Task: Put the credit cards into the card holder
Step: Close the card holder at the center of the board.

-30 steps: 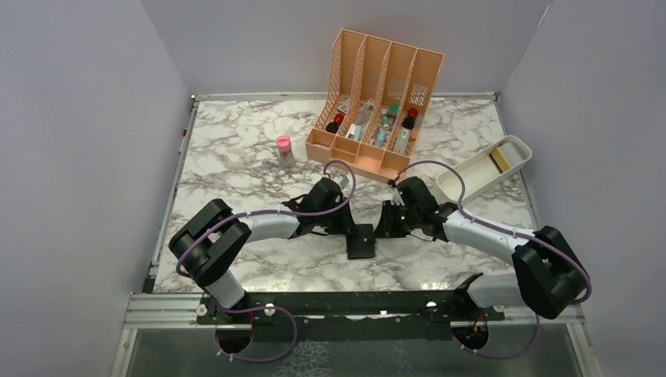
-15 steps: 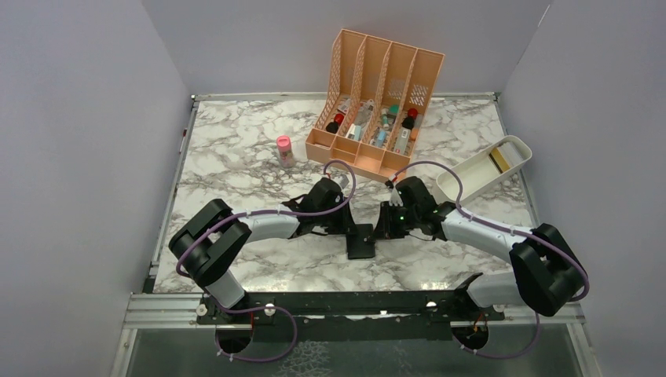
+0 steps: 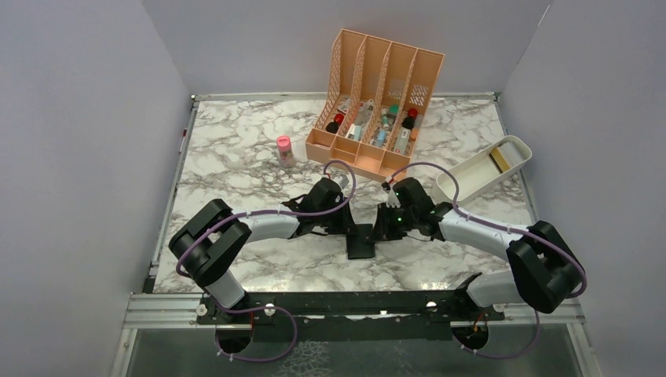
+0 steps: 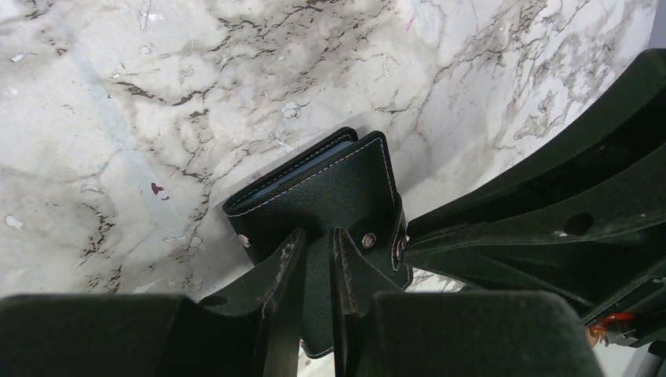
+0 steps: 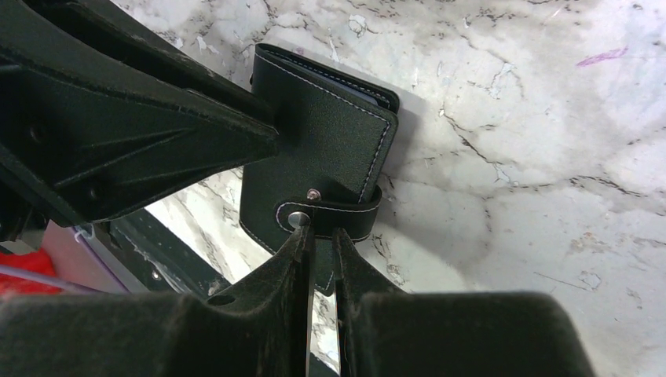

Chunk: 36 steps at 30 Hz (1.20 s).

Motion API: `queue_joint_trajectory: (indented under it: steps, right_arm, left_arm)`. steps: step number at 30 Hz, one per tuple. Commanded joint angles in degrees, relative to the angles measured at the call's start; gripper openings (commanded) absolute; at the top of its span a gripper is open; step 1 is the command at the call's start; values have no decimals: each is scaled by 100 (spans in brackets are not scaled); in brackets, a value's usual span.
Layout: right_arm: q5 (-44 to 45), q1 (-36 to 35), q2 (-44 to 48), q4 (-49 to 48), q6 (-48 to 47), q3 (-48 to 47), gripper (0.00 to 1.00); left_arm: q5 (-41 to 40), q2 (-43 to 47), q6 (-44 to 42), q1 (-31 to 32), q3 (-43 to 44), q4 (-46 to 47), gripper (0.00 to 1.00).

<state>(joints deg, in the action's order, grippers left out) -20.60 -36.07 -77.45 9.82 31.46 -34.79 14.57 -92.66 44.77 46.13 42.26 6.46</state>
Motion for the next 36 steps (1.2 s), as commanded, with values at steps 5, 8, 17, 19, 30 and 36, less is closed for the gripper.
queue_joint_trajectory:
  steps: [5, 8, 17, 19, 30, 36]
  right_arm:
    - [-100, -133, -208, -178, 62, -187, 19]
    - [-70, -150, -233, -190, 63, -206, 19]
    - [6, -198, -381, -66, -4, -405, 19]
    - [25, -207, -414, -63, 0, -414, 19]
    - [120, -268, -577, -95, 42, -384, 19]
    - [429, -312, -669, 160, 52, -477, 19]
  left_arm:
    - [-69, 53, -74, -7, -60, 12, 21]
    - [-66, 54, -84, -11, -52, 13, 21]
    - [-34, 44, -63, -9, -47, 27, 21]
    - [-30, 59, -63, -8, -50, 26, 21]
    - [-22, 64, -17, -9, -69, 71, 21]
    - [-24, 98, -13, -12, -86, 67, 21]
